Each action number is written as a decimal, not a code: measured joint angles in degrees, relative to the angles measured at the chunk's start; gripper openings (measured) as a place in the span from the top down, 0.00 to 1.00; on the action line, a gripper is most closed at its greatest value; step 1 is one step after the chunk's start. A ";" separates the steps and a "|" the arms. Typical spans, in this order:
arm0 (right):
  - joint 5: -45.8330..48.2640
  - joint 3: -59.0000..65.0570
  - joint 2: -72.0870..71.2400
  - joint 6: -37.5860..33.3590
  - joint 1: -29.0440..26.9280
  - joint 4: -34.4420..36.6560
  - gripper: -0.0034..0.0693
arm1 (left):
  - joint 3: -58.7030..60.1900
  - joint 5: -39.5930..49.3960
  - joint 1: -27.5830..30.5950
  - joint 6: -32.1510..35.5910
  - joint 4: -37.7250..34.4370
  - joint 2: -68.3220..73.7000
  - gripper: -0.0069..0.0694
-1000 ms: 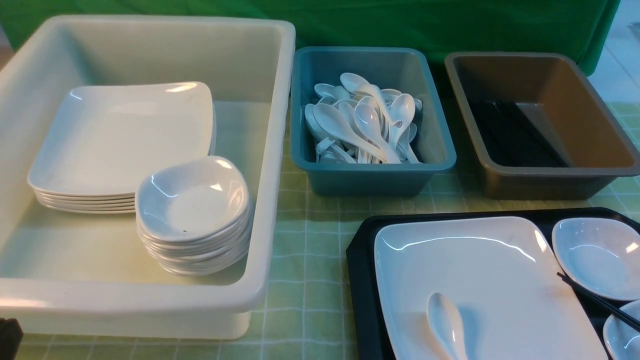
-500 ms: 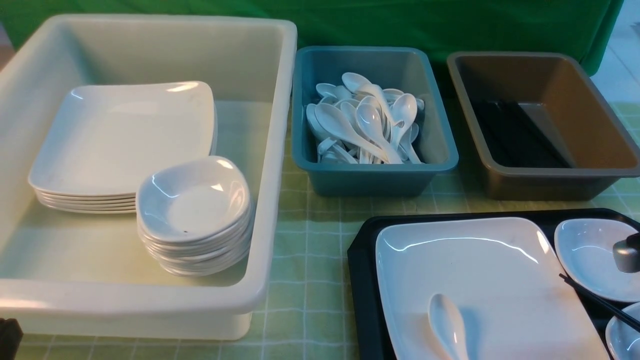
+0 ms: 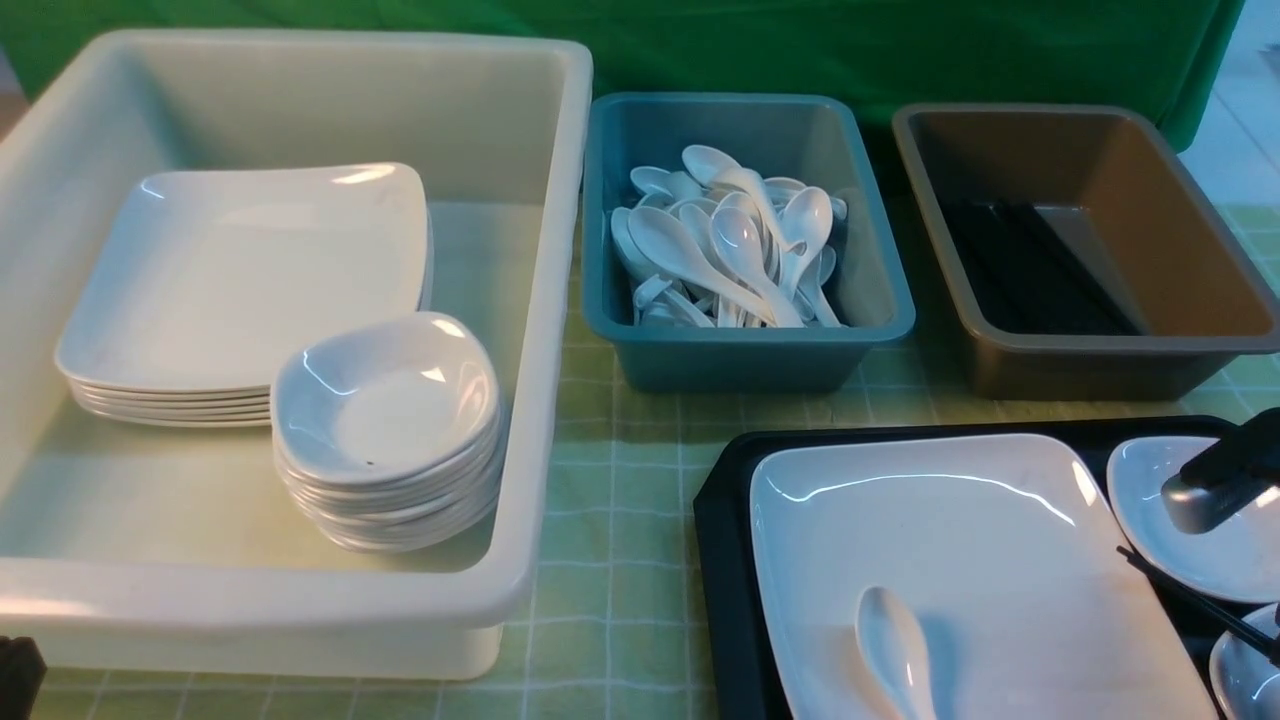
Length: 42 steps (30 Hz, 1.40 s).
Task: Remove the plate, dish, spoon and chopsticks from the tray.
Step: Use the right arm to grab a pair of chopsticks from the plate, then use the right arm to put the chopsticks into the small storage box on the right
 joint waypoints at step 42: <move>-14.77 -31.68 -1.02 4.55 -0.05 13.88 0.81 | 0.00 0.00 0.00 -0.01 -0.31 0.00 0.91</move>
